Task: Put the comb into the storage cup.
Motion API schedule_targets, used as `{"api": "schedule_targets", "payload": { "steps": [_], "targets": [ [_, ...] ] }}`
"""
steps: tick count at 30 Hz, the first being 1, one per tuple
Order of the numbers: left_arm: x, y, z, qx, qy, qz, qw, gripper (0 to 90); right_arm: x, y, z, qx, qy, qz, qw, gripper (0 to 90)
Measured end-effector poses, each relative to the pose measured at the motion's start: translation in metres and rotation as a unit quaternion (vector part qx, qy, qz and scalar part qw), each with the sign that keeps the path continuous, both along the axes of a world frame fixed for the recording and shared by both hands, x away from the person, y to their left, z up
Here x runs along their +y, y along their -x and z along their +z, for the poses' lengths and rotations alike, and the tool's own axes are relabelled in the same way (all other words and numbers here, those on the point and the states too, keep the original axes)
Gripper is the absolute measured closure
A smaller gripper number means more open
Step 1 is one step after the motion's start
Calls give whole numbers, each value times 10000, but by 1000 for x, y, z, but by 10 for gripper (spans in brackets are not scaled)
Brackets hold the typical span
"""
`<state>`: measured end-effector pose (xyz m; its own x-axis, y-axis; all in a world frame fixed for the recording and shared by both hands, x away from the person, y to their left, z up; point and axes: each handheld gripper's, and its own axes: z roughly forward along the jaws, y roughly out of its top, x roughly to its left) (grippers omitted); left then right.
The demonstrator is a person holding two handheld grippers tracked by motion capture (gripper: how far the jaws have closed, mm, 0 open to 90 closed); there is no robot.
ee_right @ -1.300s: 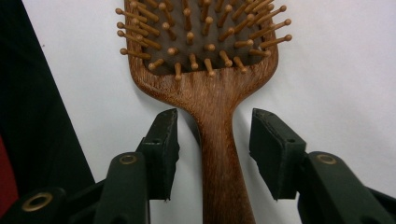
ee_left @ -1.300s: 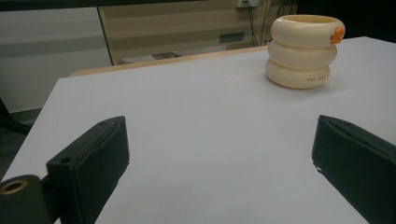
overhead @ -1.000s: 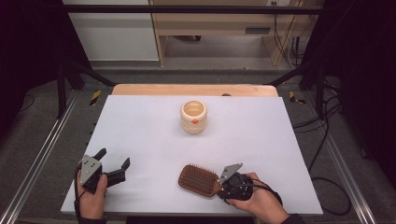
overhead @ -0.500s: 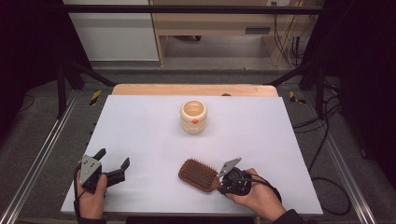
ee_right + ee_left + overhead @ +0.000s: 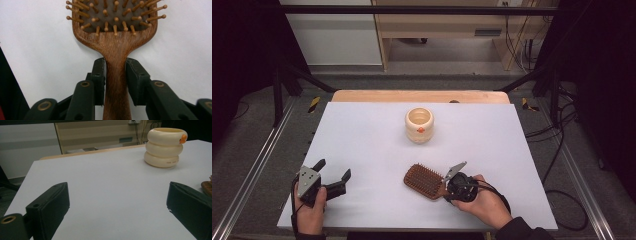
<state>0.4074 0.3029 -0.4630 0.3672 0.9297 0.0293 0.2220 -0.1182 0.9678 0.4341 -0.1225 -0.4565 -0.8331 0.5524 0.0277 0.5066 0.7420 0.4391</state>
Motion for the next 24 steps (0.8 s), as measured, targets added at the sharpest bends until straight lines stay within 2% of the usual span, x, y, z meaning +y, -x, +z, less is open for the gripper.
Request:
{"api": "schedule_targets", "payload": {
  "steps": [6, 9, 15, 18, 24],
  "targets": [
    [0, 0, 0, 25, -2, 2, 10000, 47, 6, -3, 1, 86, 231, 84, 9997, 666],
    [0, 0, 0, 29, -12, -4, 10000, 47, 8, -5, 2, 112, 362, 146, 9992, 692],
    [-1, 0, 0, 37, -20, 2, 10000, 50, 11, -13, 4, 390, 477, 120, 9980, 723],
    [-1, -1, 0, 43, -20, 4, 10000, 51, 13, -13, 5, 380, 536, 140, 9977, 727],
    [-2, -1, 1, 23, -18, -5, 10000, 51, 9, -7, 4, 169, 395, 101, 9990, 728]
  ]
}}
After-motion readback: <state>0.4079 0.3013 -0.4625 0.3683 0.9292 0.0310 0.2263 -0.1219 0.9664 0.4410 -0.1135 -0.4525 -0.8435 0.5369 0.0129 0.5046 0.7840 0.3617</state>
